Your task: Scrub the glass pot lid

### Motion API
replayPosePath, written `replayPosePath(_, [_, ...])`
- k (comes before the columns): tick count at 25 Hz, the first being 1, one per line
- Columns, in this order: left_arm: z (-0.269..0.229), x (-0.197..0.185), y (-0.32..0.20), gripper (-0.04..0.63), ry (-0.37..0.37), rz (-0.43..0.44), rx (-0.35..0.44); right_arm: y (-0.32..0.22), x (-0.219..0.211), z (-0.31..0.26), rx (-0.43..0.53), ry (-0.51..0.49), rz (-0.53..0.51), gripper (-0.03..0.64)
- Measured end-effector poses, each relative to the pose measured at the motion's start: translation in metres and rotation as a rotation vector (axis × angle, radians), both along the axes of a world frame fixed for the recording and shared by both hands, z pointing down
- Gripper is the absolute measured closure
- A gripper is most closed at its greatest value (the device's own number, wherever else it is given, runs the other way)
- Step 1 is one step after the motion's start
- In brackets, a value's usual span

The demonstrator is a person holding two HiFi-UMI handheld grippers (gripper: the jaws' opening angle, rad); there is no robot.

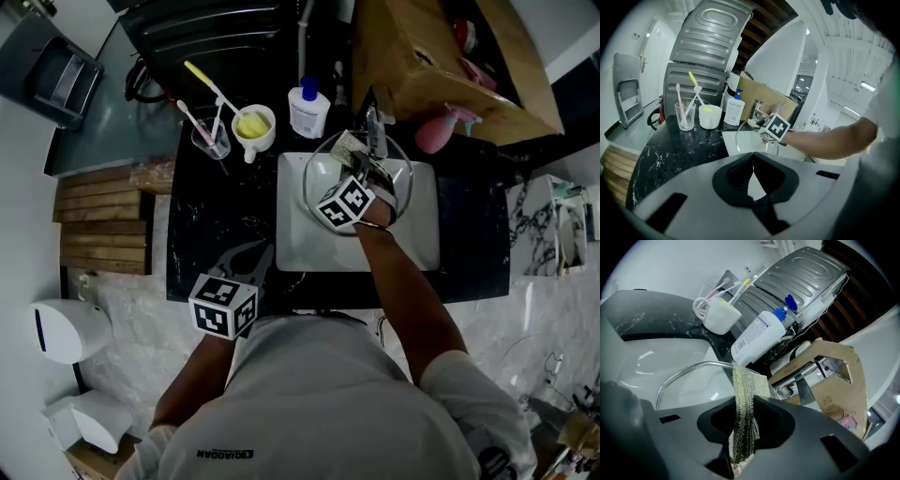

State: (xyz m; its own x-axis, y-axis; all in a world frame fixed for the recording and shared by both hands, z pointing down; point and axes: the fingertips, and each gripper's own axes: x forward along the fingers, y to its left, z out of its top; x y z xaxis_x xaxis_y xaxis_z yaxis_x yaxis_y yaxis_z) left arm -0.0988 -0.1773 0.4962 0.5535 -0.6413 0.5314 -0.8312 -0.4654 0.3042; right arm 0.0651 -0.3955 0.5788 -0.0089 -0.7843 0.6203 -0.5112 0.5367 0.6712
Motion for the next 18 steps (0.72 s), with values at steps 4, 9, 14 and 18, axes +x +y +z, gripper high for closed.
replayPosePath(4, [0.002, -0.007, -0.003, 0.580, 0.004, -0.009, -0.004, -0.006, -0.007, 0.001, 0.005, -0.003, -0.003, 0.515])
replayPosePath(9, [0.005, -0.012, -0.004, 0.580, 0.007, -0.017, -0.009, -0.005, -0.009, 0.002, -0.009, -0.007, -0.004, 0.515])
replayPosePath(14, [0.005, -0.012, -0.001, 0.580, 0.013, -0.018, -0.007, 0.000, -0.025, 0.005, -0.015, 0.019, -0.050, 0.515])
replayPosePath(18, [0.004, -0.015, 0.001, 0.580, 0.015, -0.027, -0.003, 0.006, -0.036, 0.009, -0.034, 0.017, -0.074, 0.515])
